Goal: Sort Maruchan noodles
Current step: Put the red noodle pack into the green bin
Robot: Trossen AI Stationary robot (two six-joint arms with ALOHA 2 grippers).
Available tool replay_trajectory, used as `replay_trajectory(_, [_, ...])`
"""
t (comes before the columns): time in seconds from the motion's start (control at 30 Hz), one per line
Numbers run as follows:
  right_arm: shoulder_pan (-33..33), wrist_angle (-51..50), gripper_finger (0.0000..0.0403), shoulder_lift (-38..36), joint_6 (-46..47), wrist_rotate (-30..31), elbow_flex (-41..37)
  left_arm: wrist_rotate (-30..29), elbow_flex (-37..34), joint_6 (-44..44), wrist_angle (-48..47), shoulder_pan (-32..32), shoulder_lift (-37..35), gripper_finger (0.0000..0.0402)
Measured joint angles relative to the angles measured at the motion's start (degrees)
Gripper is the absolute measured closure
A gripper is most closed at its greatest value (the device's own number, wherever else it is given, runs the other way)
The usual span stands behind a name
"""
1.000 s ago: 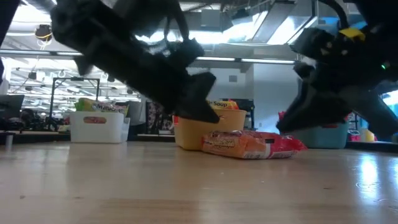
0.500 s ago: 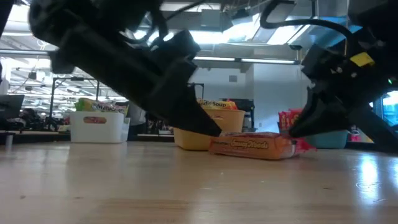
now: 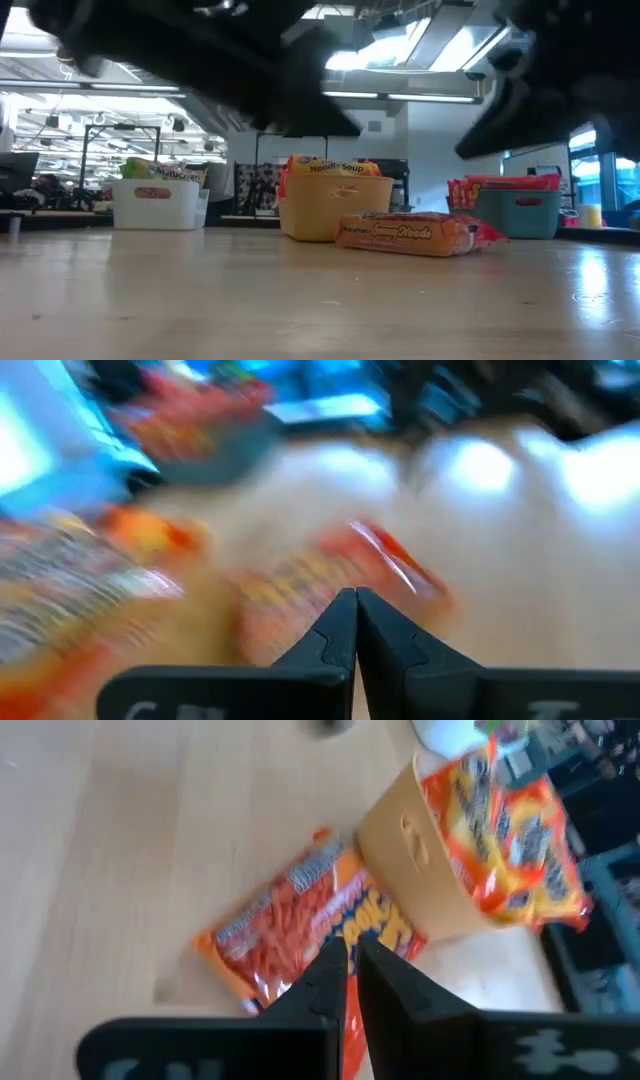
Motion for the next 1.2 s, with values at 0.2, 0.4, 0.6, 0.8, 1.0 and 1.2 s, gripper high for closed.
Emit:
replay_trajectory(0.2, [-0.37,5.16,0.0384,1.05,5.79,-1.08,-6.01,6.72,0.35,0.54,3.52,6.66,2.2,0.04])
replay_trajectory(0.4, [-1.42,9.89,0.0384,1.29,8.6,-2.38,-11.53,10.58,0.26,-4.81,2.62,10.94,5.18,0.04])
replay_trajectory(0.6, [-3.92,16.89,0.0384,1.44,8.37,-5.61,-15.83,15.28,0.33,-11.67,-1.42,10.33,5.49,0.04])
replay_trajectory(0.8, [-6.3,15.61,0.0384,1.44,2.48,-4.21,-15.9,16.4,0.37,-13.58,-1.66,5.44,5.49,0.04])
replay_trajectory(1.0, [-9.25,15.83,0.0384,1.44,-0.21,-2.78,-13.03,16.06,0.52,-14.88,-0.53,1.44,5.28,0.04])
replay_trajectory(1.2, [-6.12,11.48,0.0384,-2.5,-0.07,-2.6,-9.03,14.43,1.43,-9.02,-1.66,-2.67,0.78,0.04])
